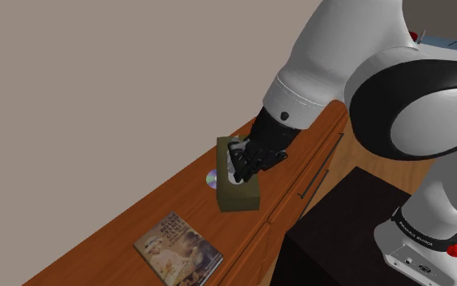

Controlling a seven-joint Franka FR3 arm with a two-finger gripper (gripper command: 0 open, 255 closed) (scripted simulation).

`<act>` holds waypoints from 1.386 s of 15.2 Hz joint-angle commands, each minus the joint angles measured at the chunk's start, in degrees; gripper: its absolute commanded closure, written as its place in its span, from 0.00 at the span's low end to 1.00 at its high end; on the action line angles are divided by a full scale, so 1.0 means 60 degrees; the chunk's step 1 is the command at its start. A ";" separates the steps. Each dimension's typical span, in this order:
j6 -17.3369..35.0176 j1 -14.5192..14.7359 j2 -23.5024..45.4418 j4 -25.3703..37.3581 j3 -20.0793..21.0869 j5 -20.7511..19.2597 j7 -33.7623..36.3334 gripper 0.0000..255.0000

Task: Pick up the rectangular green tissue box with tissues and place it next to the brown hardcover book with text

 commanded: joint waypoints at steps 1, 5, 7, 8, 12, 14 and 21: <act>0.0336 0.0003 0.0130 -0.0206 0.0101 0.0056 -0.0032 1.00; 0.0936 -0.0007 0.0407 -0.0532 0.0309 0.0140 -0.0058 1.00; 0.1246 -0.0021 0.0567 -0.0683 0.0420 0.0173 -0.0066 1.00; 0.1403 -0.0031 0.0653 -0.0756 0.0478 0.0187 -0.0069 1.00; 0.2047 -0.0091 0.1031 -0.1028 0.0721 0.0221 -0.0067 1.00; 0.2379 -0.0136 0.1243 -0.1152 0.0852 0.0220 -0.0055 1.00; 0.3595 -0.0422 0.2109 -0.1526 0.1387 0.0064 0.0079 1.00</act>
